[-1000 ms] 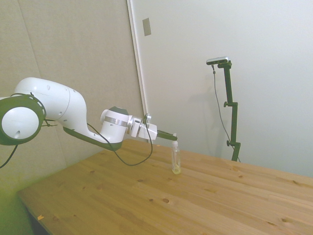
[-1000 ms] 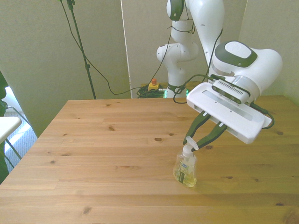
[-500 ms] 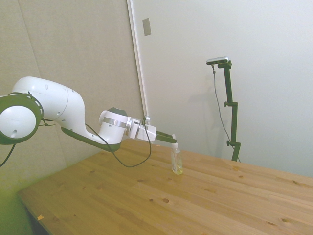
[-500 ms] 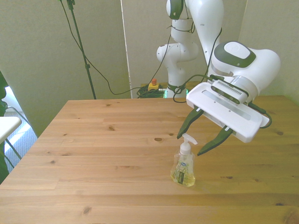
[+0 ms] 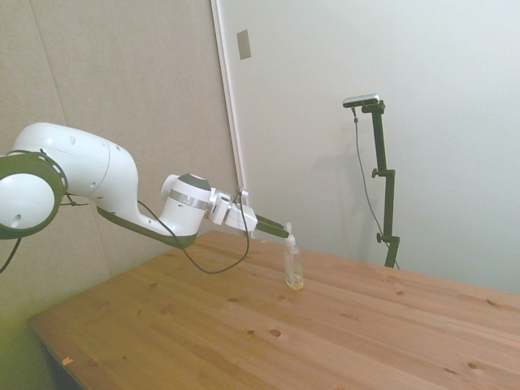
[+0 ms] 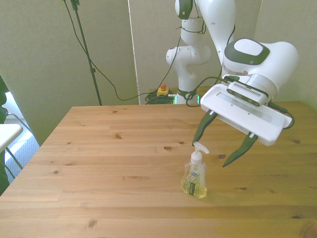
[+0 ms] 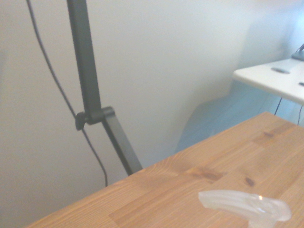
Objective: Stand the sanitizer
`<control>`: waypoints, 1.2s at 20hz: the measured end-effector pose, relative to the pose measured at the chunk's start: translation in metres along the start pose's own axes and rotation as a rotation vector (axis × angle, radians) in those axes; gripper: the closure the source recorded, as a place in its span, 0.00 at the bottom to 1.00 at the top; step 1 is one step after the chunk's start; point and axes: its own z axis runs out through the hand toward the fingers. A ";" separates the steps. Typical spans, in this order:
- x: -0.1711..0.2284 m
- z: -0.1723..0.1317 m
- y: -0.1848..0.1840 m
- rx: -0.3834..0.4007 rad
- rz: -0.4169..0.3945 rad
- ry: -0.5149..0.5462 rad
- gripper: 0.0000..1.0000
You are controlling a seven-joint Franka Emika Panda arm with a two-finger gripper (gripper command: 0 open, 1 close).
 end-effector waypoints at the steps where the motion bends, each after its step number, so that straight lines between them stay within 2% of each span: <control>1: 0.004 -0.002 0.000 -0.005 -0.008 -0.024 0.00; 8: 0.037 -0.024 0.008 -0.034 -0.057 -0.169 0.00; 14: 0.061 -0.031 0.021 -0.062 -0.115 -0.294 0.00; 24: 0.078 -0.044 0.056 -0.093 -0.299 -0.536 0.00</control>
